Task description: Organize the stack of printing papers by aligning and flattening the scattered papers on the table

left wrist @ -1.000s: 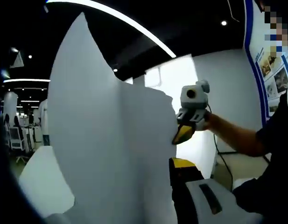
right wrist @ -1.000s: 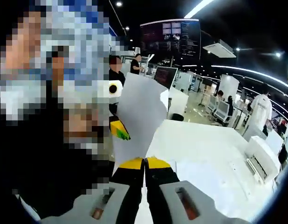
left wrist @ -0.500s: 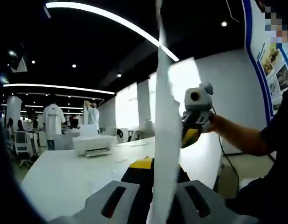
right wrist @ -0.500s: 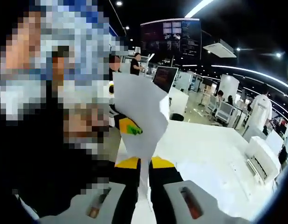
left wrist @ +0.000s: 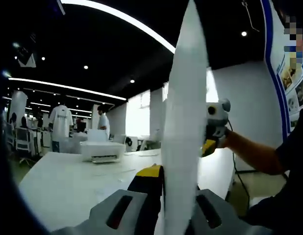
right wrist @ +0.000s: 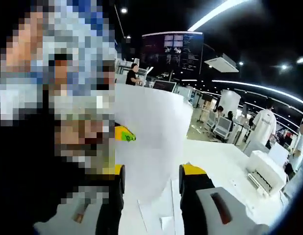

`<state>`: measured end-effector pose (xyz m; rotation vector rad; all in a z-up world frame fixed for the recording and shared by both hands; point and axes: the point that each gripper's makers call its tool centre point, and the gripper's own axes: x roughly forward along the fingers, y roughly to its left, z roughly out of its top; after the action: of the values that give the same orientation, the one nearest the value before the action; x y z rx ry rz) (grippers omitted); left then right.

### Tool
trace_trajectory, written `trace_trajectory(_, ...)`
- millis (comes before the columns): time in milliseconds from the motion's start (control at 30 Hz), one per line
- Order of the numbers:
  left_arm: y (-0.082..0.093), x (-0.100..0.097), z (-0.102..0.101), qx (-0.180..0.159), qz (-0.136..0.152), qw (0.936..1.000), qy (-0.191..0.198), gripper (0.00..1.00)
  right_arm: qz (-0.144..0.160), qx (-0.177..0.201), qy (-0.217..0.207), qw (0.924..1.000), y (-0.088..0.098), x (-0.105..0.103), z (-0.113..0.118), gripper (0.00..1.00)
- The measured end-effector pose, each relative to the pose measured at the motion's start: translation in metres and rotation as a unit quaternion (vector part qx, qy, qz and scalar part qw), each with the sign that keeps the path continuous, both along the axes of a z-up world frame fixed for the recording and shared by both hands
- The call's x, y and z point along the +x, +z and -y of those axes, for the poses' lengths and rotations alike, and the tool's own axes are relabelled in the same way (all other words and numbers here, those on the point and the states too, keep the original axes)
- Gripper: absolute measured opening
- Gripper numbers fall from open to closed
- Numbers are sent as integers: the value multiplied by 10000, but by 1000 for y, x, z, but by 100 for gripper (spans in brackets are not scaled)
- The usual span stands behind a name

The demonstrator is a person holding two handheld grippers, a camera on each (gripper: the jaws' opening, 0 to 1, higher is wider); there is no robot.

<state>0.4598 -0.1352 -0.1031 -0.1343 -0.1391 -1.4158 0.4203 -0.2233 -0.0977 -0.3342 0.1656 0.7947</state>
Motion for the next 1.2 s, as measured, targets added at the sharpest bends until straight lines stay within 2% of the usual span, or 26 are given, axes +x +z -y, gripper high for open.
trace_trajectory(100,4,8,-7,-184,-186,9996,94,5,52,131,-86,9999,3,1,3,57)
trace_trajectory(233,6,19,-18,-422,-651,9969,126,5,85,296,-233,9993,5,3,6,70)
trace_trajectory(333,5,30,-28,-538,-827,9949,226,5,149,314,-384,9987,5,4,11,77)
trace_trajectory(533,-1,51,-49,-718,-1170,9896,436,5,133,397,-618,9972,1,4,22,81)
trace_trajectory(667,-4,59,-58,-766,-1200,9880,594,5,122,505,-802,9954,-1,7,30,82)
trace_trajectory(900,-12,91,-84,-1139,-1613,9762,900,5,134,700,-963,9928,-1,10,39,83)
trace_trajectory(933,-12,94,-87,-1272,-1817,9714,847,5,133,653,-983,9929,-3,10,40,82)
trace_trajectory(1000,-11,100,-94,-1471,-1982,9655,836,5,143,579,-973,9935,-7,10,41,82)
trace_trajectory(1067,-14,106,-99,-1479,-1948,9656,889,5,104,599,-992,9932,-10,10,44,82)
trace_trajectory(1200,-26,118,-104,-1476,-2080,9620,976,5,84,697,-1087,9916,-16,9,52,83)
